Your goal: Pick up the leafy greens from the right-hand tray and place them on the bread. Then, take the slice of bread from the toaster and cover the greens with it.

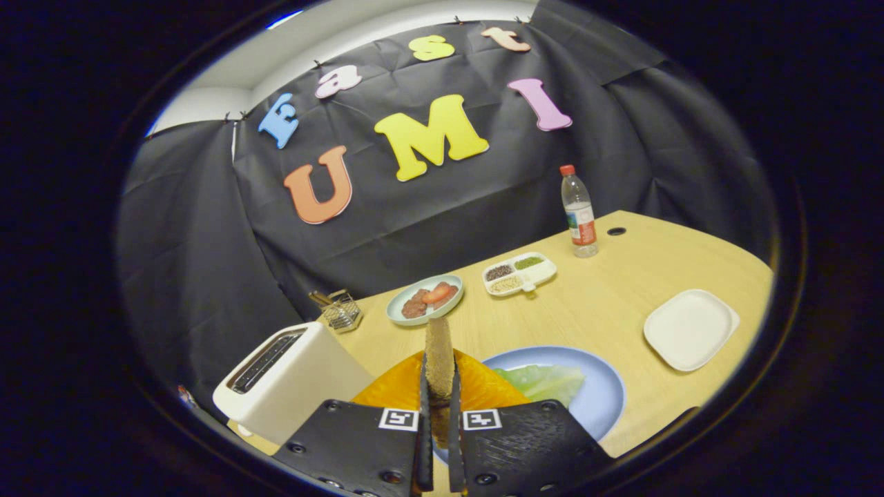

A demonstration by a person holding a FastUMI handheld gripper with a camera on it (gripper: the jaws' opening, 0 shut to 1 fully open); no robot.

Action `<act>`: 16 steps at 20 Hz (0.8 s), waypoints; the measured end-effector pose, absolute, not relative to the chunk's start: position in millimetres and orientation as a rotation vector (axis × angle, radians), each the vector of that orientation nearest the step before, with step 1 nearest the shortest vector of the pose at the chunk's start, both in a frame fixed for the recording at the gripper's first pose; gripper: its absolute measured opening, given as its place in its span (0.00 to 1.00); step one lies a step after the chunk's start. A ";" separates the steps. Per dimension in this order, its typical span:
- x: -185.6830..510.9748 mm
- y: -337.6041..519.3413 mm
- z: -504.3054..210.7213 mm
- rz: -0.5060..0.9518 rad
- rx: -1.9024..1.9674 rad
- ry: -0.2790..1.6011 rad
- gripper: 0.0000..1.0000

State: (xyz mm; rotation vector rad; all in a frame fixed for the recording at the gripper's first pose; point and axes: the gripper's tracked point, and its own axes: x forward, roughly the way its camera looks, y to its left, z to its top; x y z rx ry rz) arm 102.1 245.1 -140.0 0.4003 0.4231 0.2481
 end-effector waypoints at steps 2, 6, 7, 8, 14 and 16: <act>102.7 230.0 -145.1 0.220 0.417 0.429 0.09; 93.3 207.3 -161.0 0.196 0.442 0.470 0.13; 90.1 202.5 -165.1 0.189 0.434 0.480 0.15; 89.3 199.2 -171.0 0.187 0.428 0.489 0.17; 87.3 170.7 -179.4 0.120 0.390 0.490 0.38; 88.1 162.8 -177.3 0.104 0.381 0.476 0.49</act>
